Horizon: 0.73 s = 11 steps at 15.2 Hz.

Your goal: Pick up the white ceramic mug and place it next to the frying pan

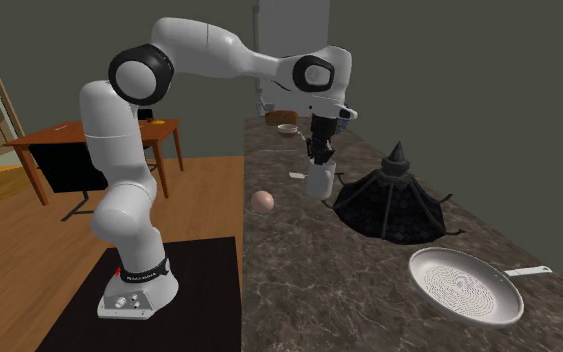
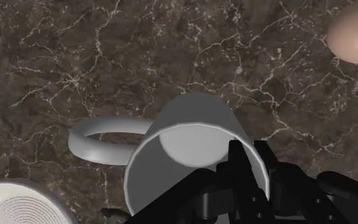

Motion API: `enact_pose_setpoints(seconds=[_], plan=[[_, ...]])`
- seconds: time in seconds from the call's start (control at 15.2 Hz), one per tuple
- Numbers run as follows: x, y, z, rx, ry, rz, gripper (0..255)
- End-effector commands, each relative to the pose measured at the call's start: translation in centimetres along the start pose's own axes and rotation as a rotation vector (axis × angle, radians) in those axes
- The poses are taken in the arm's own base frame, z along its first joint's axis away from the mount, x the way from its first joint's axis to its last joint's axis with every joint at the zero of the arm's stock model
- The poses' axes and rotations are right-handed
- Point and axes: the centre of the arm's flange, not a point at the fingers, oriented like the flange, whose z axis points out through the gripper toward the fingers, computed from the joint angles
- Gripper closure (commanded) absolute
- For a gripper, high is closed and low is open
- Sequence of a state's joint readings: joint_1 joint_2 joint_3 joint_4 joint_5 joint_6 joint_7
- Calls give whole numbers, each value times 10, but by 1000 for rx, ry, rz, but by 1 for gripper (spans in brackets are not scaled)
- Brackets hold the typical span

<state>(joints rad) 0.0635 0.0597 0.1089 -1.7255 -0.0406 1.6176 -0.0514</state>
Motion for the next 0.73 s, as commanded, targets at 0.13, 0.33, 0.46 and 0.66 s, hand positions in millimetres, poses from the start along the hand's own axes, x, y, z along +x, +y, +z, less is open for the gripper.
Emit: enact_pose_setpoints(seconds=[0.13,0.33,0.46,0.66], plan=[[4,52,0,0,0,-1,255],[7,91,1,0,0,-1,255],[9,117,1,0,0,-1,255],[13,157,1,0,0,-1,255]])
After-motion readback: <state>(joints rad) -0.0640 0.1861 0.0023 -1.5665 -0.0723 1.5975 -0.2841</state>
